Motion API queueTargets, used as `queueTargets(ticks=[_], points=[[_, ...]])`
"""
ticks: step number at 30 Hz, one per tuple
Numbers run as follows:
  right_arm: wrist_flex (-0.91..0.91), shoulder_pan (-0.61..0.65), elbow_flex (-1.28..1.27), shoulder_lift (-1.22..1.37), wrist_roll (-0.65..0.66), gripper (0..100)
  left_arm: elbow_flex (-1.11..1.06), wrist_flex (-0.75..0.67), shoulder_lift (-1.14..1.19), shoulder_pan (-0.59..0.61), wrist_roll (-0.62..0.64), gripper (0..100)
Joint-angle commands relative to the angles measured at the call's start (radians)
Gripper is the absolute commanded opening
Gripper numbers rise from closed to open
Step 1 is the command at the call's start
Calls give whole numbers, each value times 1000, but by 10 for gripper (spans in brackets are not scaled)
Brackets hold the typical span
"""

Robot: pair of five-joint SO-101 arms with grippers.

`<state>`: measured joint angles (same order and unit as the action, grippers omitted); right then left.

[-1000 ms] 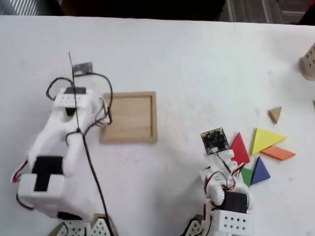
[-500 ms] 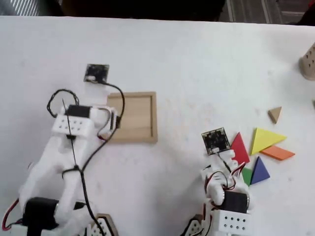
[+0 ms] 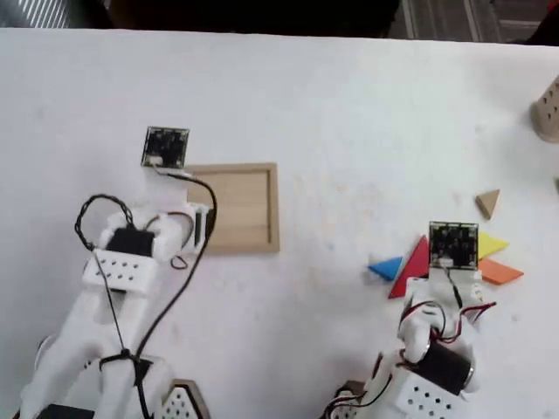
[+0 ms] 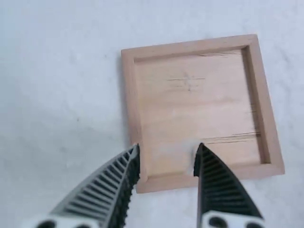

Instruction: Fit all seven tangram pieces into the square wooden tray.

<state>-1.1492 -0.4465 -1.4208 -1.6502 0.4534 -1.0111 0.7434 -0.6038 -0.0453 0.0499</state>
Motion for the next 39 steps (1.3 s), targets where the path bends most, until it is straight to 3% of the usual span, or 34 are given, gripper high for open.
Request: queueTargets(ticks=[1, 9, 16, 22, 29, 39], points=[[7, -51, 153, 206, 9, 115, 31, -14, -5, -12, -8, 199], [73, -137, 420, 740, 20, 107, 84, -21, 105, -10, -8, 199], [286, -231, 270, 831, 193, 252, 95, -23, 137, -10, -9, 199], [360, -257, 186, 897, 270, 261, 89, -51, 137, -10, -9, 199], [361, -231, 288, 1098, 264, 261, 89, -51, 137, -10, -11, 199], [366, -185, 359, 1264, 141, 261, 89, -51, 137, -10, -11, 199]])
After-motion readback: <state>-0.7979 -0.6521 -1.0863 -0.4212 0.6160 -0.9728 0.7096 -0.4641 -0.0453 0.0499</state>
